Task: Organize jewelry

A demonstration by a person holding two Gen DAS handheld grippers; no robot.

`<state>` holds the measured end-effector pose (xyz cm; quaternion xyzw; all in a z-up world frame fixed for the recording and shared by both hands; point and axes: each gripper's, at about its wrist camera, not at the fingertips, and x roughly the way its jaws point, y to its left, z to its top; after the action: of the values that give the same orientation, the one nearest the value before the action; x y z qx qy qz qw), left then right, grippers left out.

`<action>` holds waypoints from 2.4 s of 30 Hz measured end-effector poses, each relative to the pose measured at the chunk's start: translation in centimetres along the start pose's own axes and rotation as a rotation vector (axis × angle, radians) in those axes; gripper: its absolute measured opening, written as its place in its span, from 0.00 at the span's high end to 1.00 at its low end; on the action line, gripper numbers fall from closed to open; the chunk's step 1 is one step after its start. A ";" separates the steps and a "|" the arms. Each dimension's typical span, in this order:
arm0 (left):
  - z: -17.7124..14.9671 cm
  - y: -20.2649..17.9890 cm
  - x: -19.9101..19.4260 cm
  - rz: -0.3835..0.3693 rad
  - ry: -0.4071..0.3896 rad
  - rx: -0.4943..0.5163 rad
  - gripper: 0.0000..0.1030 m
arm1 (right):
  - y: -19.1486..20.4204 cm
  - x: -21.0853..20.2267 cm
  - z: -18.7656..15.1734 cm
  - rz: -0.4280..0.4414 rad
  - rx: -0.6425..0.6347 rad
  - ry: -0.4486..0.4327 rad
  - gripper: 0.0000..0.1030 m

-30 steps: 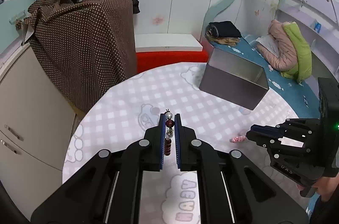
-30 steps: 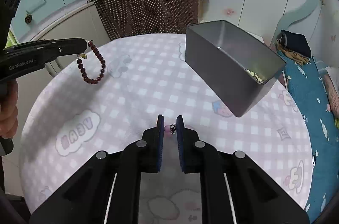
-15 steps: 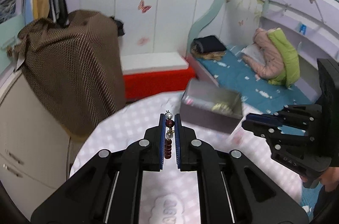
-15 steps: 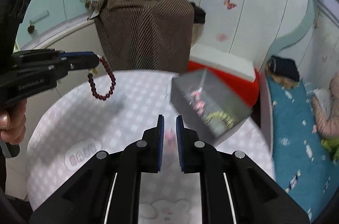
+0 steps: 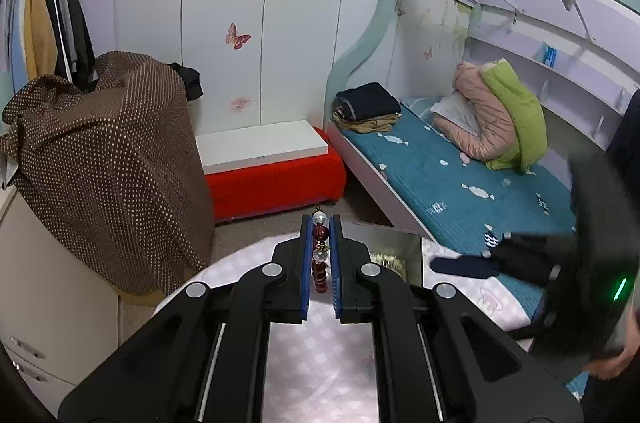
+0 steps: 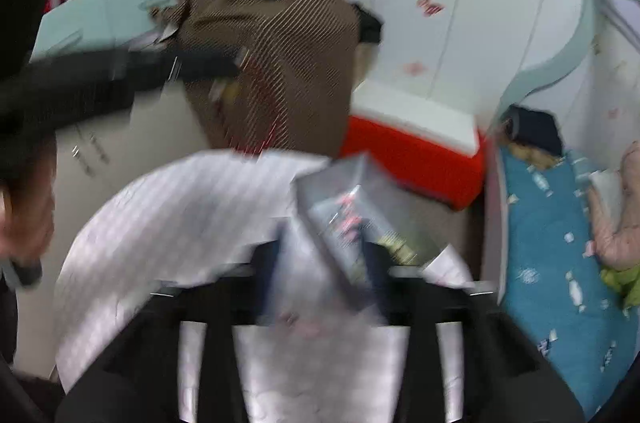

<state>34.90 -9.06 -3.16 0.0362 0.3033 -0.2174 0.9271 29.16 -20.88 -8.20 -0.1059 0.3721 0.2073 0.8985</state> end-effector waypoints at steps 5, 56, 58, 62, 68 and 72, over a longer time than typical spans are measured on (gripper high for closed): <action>-2.4 0.5 0.7 0.007 0.042 -0.010 0.92 | 2.2 4.3 -5.1 0.037 -0.028 0.104 0.48; 1.3 -0.2 3.7 -0.074 0.053 -0.051 0.92 | -4.7 -1.2 4.0 -0.032 0.034 -0.087 0.86; 2.3 -0.5 4.7 -0.092 0.063 -0.051 0.92 | -5.4 -0.8 4.5 -0.025 0.047 -0.078 0.86; 3.7 -1.0 7.2 -0.115 0.098 -0.047 0.92 | -6.4 0.6 4.8 -0.003 0.078 -0.052 0.86; 3.8 -1.5 11.5 -0.125 0.178 -0.032 0.92 | -7.5 2.8 4.3 0.022 0.141 -0.011 0.84; 3.4 -1.1 12.8 -0.098 0.201 -0.046 0.28 | -8.2 3.3 3.9 0.025 0.199 -0.017 0.43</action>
<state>45.49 -15.62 -7.69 0.0218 0.4010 -0.2505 0.8809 37.39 -25.90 -7.53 -0.0098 0.3846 0.1814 0.9050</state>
